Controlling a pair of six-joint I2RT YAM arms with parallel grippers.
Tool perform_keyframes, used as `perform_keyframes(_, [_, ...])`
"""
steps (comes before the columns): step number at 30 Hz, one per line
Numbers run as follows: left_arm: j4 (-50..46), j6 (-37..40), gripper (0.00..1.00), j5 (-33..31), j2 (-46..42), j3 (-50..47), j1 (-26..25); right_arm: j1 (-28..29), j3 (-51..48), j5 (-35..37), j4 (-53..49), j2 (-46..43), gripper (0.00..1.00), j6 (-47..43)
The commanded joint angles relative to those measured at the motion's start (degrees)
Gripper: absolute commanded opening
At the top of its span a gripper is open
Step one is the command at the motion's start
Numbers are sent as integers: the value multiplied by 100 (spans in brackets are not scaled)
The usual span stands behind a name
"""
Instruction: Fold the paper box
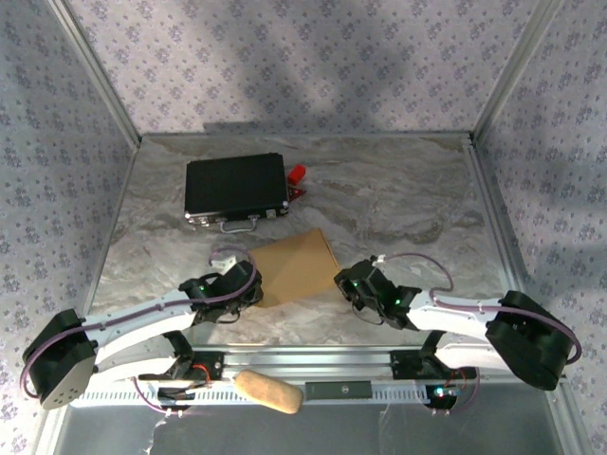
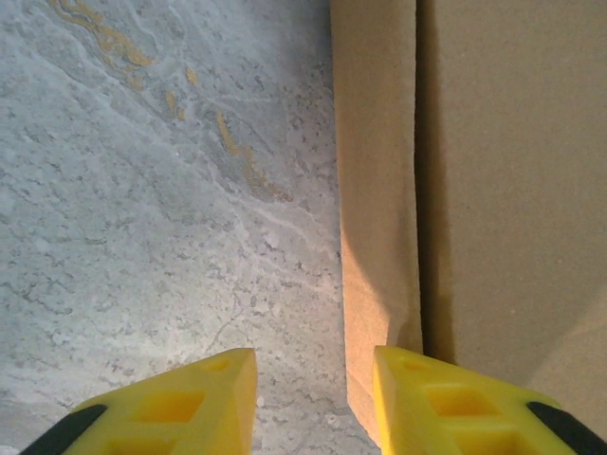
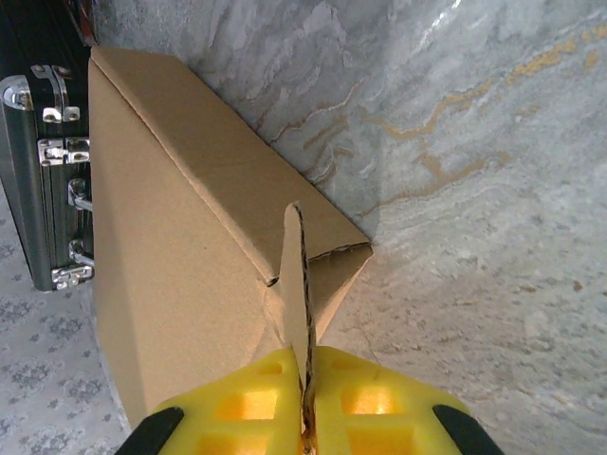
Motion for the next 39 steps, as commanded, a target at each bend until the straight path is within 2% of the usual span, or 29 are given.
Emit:
perform_keyframes(1, [-222,93,43,-91,-371,283,-54,0,156,-1,-352,140,11,-54])
perform_keyframes(4, [-635,16,56,-395,-1091,364,-54,5,324,-52,-773,101,21,-127])
perform_keyframes(8, [-440,77,60,-272,-1530,276,132,34,470,-53,-1170,16,31,-239])
perform_keyframes(12, [159,306,56,403,-1120,140,666,35,615,-27,-1567,-286,39,-503])
perform_keyframes(18, [1133,622,51,987,-474,-44,1270,-62,1176,-88,-2808,-949,57,-1657])
perform_keyframes(20, [1362,664,50,1106,-254,-103,1333,-368,1148,-456,-2838,-1046,59,-2029])
perform_keyframes(24, [1804,582,46,1259,94,-363,1333,-1413,1277,-1440,-2841,-977,60,-3326])
perform_keyframes(27, [2045,530,41,1181,198,-600,1328,-2200,1430,-2383,-2521,-651,62,-4143])
perform_keyframes(29, [2080,517,39,1071,195,-708,1344,-2531,1603,-2958,-2360,-321,67,-4517])
perform_keyframes(33, [2238,495,32,946,66,-945,1370,-2761,2053,-3863,-2176,536,70,-5169])
perform_keyframes(39, [2390,660,17,1044,-88,-1126,1559,-2819,2275,-4338,-1652,1642,71,-5315])
